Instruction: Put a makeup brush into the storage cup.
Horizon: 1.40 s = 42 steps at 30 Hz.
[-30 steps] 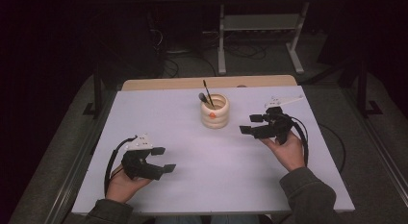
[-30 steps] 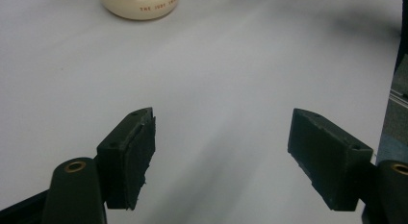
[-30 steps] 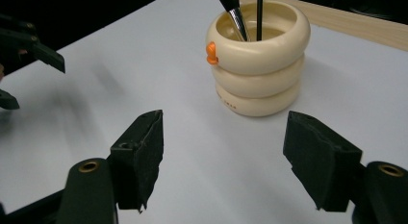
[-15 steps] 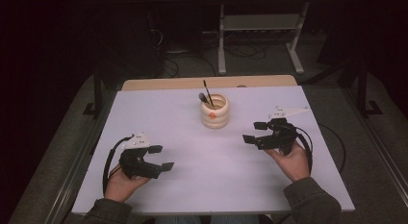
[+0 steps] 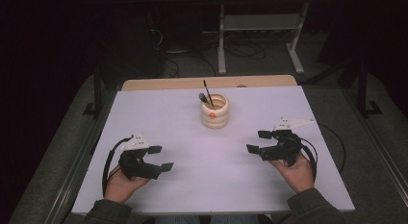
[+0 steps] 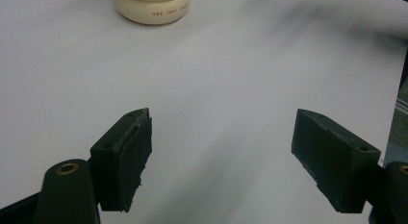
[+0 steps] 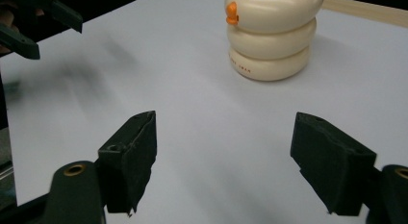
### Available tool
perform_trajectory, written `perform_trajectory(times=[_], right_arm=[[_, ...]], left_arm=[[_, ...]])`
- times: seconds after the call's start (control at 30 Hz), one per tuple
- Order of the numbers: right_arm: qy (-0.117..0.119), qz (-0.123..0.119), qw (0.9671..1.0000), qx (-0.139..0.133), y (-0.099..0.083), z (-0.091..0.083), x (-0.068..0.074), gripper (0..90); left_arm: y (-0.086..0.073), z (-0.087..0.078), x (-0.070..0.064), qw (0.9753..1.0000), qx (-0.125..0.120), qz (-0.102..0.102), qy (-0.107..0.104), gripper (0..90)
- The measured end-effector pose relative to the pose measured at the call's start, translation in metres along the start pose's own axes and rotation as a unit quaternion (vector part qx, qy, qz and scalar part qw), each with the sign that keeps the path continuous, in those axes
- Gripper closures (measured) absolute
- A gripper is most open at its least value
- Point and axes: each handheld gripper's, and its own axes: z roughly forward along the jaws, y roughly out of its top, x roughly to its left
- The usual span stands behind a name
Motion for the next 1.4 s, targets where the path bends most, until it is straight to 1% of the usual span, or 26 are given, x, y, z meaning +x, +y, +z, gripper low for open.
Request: perform_trajectory(times=[0.13,0.2,0.23,0.27,0.3,0.33,0.37,0.4,0.47,0.5,0.53,0.6,0.67,0.7,0.83,0.9,1.0,1.03,1.07,1.1,1.13,1.17,1.2,1.23,1.3,1.4], right_arm=[[-0.004,0.001,1.0,0.008,-0.01,0.0,0.002,22.2],[-0.004,0.0,1.0,0.004,-0.016,0.0,0.003,22.1],[-0.003,0.003,1.0,0.005,-0.018,0.0,0.003,21.9],[-0.002,0.004,1.0,0.008,-0.019,-0.001,0.003,21.7],[-0.002,0.006,1.0,0.006,-0.02,-0.002,0.004,21.9],[-0.003,0.002,1.0,0.002,-0.021,-0.003,0.003,22.0],[-0.006,0.005,1.0,-0.001,-0.021,-0.004,0.003,22.0],[-0.006,0.006,1.0,0.002,-0.022,-0.004,0.003,21.8],[-0.011,0.002,0.9999,0.0,-0.026,-0.005,0.004,21.8],[-0.009,0.004,0.9999,0.003,-0.027,-0.005,0.004,21.8],[-0.011,0.007,0.9999,0.003,-0.028,-0.005,0.004,21.8],[-0.009,0.007,0.9999,0.003,-0.03,-0.005,0.004,22.1],[-0.013,0.004,0.9999,0.006,-0.033,-0.005,0.005,22.1],[-0.011,0.007,0.9999,0.005,-0.034,-0.005,0.005,22.1],[-0.01,0.013,0.9999,0.004,-0.037,-0.007,0.008,21.6],[-0.013,0.007,0.9999,0.002,-0.038,-0.009,0.011,21.5],[-0.014,0.009,0.9999,0.0,-0.041,-0.011,0.012,20.5],[-0.013,0.014,0.9998,-0.001,-0.041,-0.012,0.012,20.0],[-0.013,0.014,0.9998,-0.006,-0.042,-0.013,0.012,20.0],[-0.011,0.014,0.9998,-0.007,-0.043,-0.014,0.012,20.1],[-0.012,0.012,0.9998,-0.007,-0.043,-0.015,0.012,20.0],[-0.012,0.015,0.9998,-0.007,-0.044,-0.015,0.012,19.9],[-0.009,0.016,0.9998,-0.008,-0.044,-0.015,0.012,20.0],[-0.009,0.017,0.9998,-0.01,-0.044,-0.015,0.011,20.0],[-0.009,0.017,0.9998,-0.009,-0.045,-0.015,0.009,20.0],[-0.006,0.02,0.9997,-0.009,-0.046,-0.016,0.008,20.4]], left_arm=[[-0.001,0.0,0.0,1.0,-0.002,-0.003,0.0,21.3],[-0.002,0.001,0.0,1.0,-0.002,0.0,0.002,21.3],[-0.002,0.001,-0.001,1.0,-0.003,-0.002,0.004,21.3],[-0.002,0.001,-0.001,1.0,-0.004,-0.002,0.003,21.1],[-0.003,0.001,-0.001,1.0,-0.002,-0.001,0.001,21.1],[-0.004,0.002,0.0,1.0,-0.002,-0.001,0.002,21.4],[-0.005,0.002,0.0,1.0,-0.002,-0.002,0.002,21.4],[-0.005,0.002,0.001,1.0,-0.001,-0.004,0.002,21.4],[-0.007,0.001,0.002,1.0,-0.001,-0.005,0.003,21.4],[-0.007,0.001,0.002,1.0,-0.002,-0.004,0.002,21.4],[-0.008,0.001,0.002,1.0,-0.004,-0.006,0.001,21.4],[-0.009,0.001,0.002,1.0,0.001,-0.002,0.001,21.4],[-0.009,0.002,0.002,1.0,0.001,-0.004,-0.002,21.4],[-0.01,0.002,0.002,1.0,0.004,-0.002,-0.003,21.4],[-0.012,0.004,0.001,1.0,0.006,-0.005,-0.006,21.4],[-0.012,0.004,0.001,1.0,0.004,-0.004,-0.006,21.5],[-0.014,0.003,0.003,1.0,0.002,-0.005,-0.005,21.5],[-0.015,0.003,0.003,1.0,0.001,-0.007,-0.005,21.6],[-0.015,0.004,0.003,1.0,0.002,-0.005,-0.005,21.6],[-0.016,0.004,0.003,0.9999,0.003,-0.009,-0.005,21.7],[-0.016,0.006,0.003,0.9999,0.003,-0.01,-0.006,21.8],[-0.016,0.006,0.003,0.9999,0.007,-0.005,-0.007,21.7],[-0.016,0.008,0.002,0.9999,0.007,-0.006,-0.008,21.7],[-0.015,0.009,0.001,0.9999,0.011,-0.002,-0.009,21.7],[-0.016,0.011,0.0,0.9998,0.013,-0.006,-0.01,21.7],[-0.015,0.011,0.0,0.9998,0.013,-0.005,-0.011,21.7]])
